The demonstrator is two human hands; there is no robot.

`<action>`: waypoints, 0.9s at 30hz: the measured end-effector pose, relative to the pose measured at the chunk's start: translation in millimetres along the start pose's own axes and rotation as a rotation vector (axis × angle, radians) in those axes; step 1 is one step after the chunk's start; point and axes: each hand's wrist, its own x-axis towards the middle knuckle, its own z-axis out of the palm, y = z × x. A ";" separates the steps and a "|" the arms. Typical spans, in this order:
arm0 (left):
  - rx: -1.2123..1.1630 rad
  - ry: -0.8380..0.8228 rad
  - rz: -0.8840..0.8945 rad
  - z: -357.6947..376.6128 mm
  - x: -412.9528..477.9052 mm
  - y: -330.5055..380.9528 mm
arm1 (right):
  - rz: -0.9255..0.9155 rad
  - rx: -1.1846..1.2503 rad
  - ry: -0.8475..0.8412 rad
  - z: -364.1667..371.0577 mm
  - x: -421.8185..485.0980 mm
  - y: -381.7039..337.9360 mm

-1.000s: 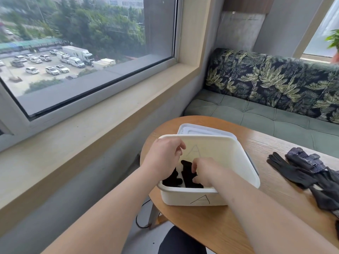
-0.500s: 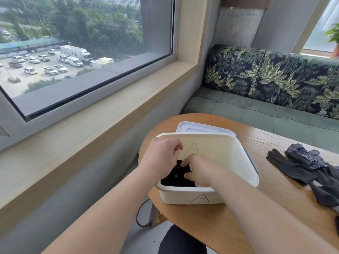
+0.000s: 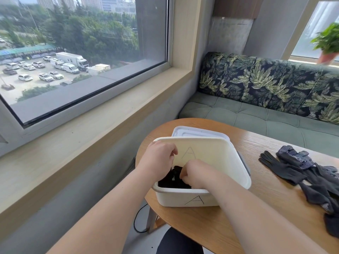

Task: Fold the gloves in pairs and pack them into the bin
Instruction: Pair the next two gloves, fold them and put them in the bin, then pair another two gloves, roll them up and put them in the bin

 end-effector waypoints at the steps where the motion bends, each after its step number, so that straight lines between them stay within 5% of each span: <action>1: 0.002 -0.023 -0.006 0.0 0.7 -0.2 | 0.001 0.004 0.001 -0.5 -1.9 -0.6; 17: 0.208 -0.147 -0.003 -17.4 11.3 35.2 | 0.013 0.188 0.217 -10.8 -54.0 46.0; 27: 0.169 -0.176 0.257 13.9 27.0 136.5 | 0.040 0.455 0.676 -19.1 -127.7 111.3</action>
